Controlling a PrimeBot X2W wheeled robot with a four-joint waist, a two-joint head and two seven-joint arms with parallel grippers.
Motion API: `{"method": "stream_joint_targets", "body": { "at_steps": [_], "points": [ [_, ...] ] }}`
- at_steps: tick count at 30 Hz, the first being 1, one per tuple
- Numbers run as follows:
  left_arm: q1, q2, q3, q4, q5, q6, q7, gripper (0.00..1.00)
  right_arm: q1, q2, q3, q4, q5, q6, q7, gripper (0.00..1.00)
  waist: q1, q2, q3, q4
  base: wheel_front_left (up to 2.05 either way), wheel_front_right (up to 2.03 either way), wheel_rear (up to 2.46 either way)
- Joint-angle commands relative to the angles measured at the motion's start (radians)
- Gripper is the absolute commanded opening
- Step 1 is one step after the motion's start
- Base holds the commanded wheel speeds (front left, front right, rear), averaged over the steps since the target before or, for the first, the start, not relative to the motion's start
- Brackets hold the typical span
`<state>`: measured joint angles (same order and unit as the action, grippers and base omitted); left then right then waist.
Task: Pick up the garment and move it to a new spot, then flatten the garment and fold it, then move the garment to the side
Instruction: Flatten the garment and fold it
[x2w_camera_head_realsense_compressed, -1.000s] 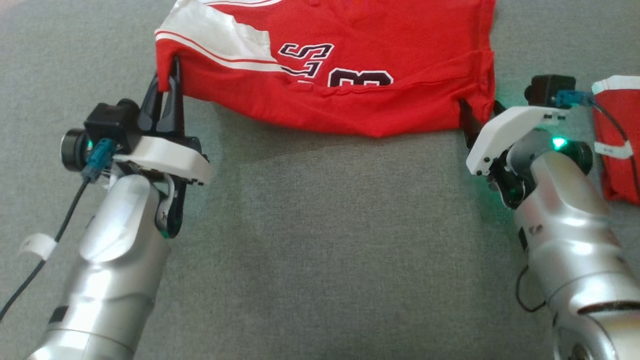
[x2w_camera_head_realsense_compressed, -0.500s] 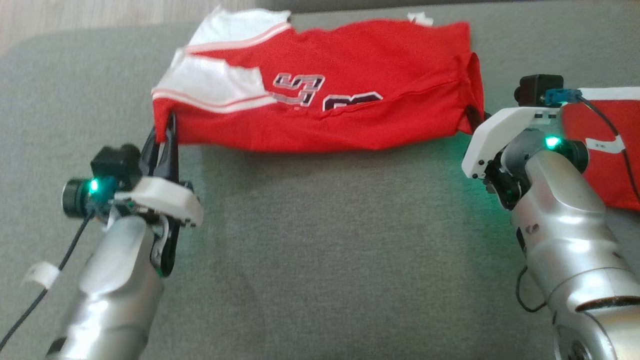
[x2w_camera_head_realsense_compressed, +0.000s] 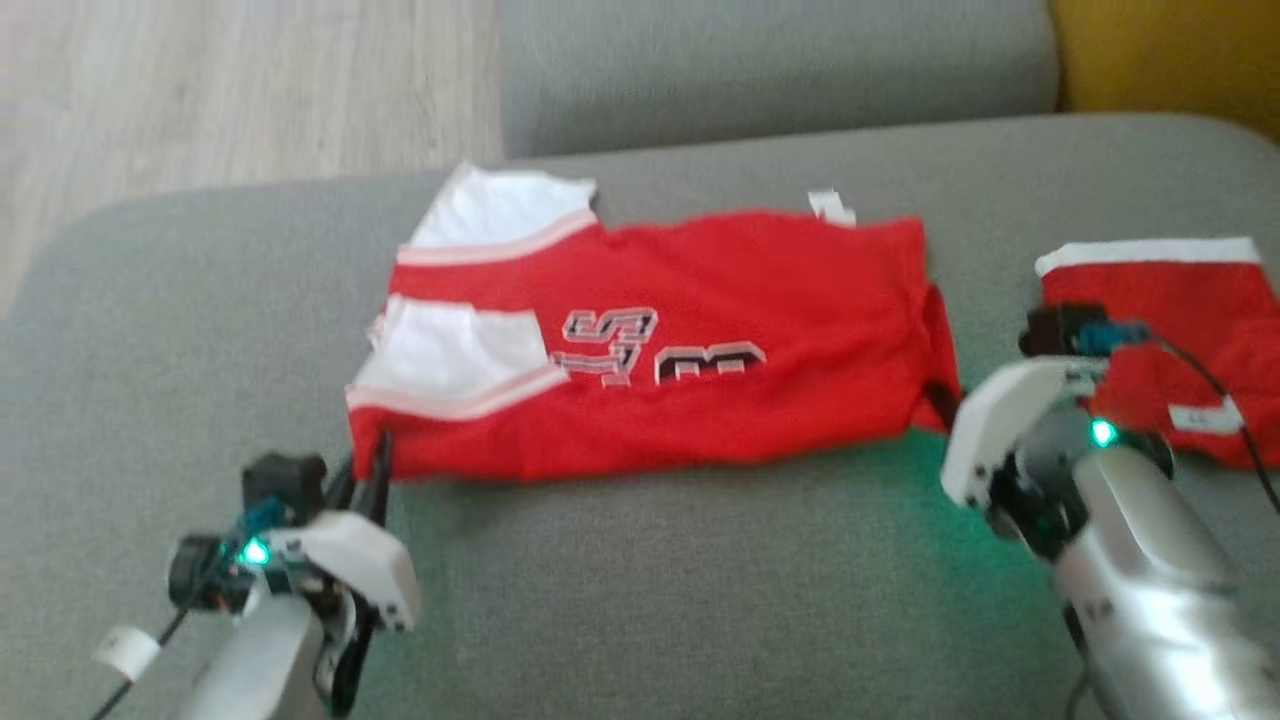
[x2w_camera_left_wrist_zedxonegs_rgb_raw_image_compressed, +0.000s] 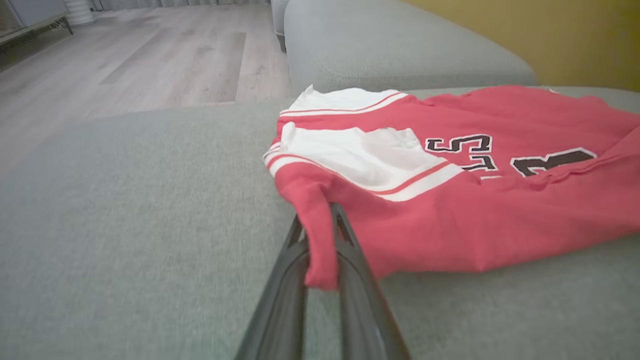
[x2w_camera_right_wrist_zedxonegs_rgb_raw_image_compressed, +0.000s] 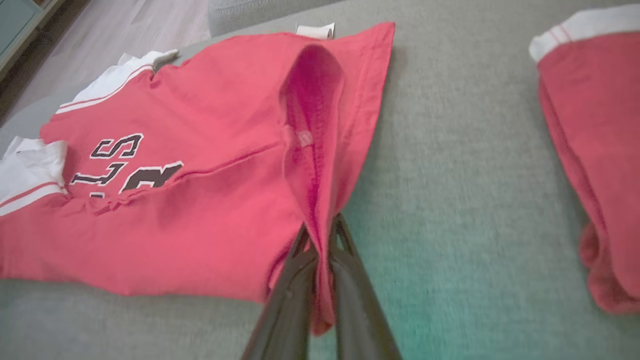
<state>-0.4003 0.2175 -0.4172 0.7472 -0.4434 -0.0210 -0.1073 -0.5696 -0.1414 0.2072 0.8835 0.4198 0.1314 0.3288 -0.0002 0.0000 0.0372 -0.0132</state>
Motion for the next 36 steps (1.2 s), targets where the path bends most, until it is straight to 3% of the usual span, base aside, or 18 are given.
{"method": "stream_joint_targets", "body": {
  "at_steps": [1,8,18,19,20,21,22,23,29,36],
  "points": [
    [-0.007,0.043,0.024,-0.047,-0.009,-0.003,0.023,0.0,0.02,-0.027,0.024,-0.084,0.029,-0.001,0.029,0.0,0.0002,0.0,-0.042,-0.001,0.0,0.0,0.0],
    [0.116,0.091,-0.006,-0.197,-0.025,-0.004,0.156,0.0,0.236,-0.11,-0.019,-0.342,0.091,-0.001,0.189,0.0,0.0002,0.0,-0.073,0.01,0.0,0.0,0.0],
    [0.201,0.119,-0.013,-0.348,-0.041,0.033,0.228,0.0,0.403,-0.065,-0.128,-0.563,0.044,-0.001,0.29,0.0,0.0002,0.0,-0.063,0.005,0.0,0.0,0.0],
    [0.205,0.119,-0.013,-0.358,-0.042,0.037,0.23,0.0,0.413,-0.056,-0.143,-0.582,0.031,-0.001,0.284,0.2,0.0002,0.0,-0.06,0.003,0.0,0.0,0.0],
    [0.209,0.12,-0.012,-0.367,-0.042,0.042,0.231,0.0,0.42,-0.046,-0.158,-0.6,0.016,-0.001,0.274,0.79,0.0002,0.0,-0.057,0.001,0.0,0.0,0.0],
    [0.211,0.119,-0.01,-0.375,-0.044,0.047,0.229,0.21,0.424,-0.032,-0.175,-0.617,0.002,-0.001,0.261,1.0,0.0002,0.0,-0.053,-0.001,0.0,0.0,0.0],
    [0.211,0.116,-0.005,-0.384,-0.045,0.055,0.221,0.71,0.424,-0.019,-0.191,-0.635,-0.012,-0.001,0.242,1.0,0.0002,0.0,-0.049,-0.003,0.0,0.0,0.0],
    [0.21,0.113,0.0,-0.392,-0.046,0.064,0.212,1.0,0.424,-0.006,-0.206,-0.651,-0.028,-0.001,0.223,1.0,0.0002,0.0,-0.046,-0.005,0.0,0.0,0.0],
    [0.176,0.083,0.051,-0.457,-0.052,0.095,0.075,1.0,0.384,0.051,-0.291,-0.767,-0.112,-0.001,0.0,1.0,0.0002,0.0,-0.029,-0.016,0.0,0.0,0.0],
    [0.149,0.031,0.122,-0.512,-0.072,0.103,-0.12,1.0,0.398,0.088,-0.257,-0.828,-0.198,-0.001,-0.318,1.0,0.0002,0.0,-0.023,-0.036,0.0,0.0,0.0]
  ]
}}
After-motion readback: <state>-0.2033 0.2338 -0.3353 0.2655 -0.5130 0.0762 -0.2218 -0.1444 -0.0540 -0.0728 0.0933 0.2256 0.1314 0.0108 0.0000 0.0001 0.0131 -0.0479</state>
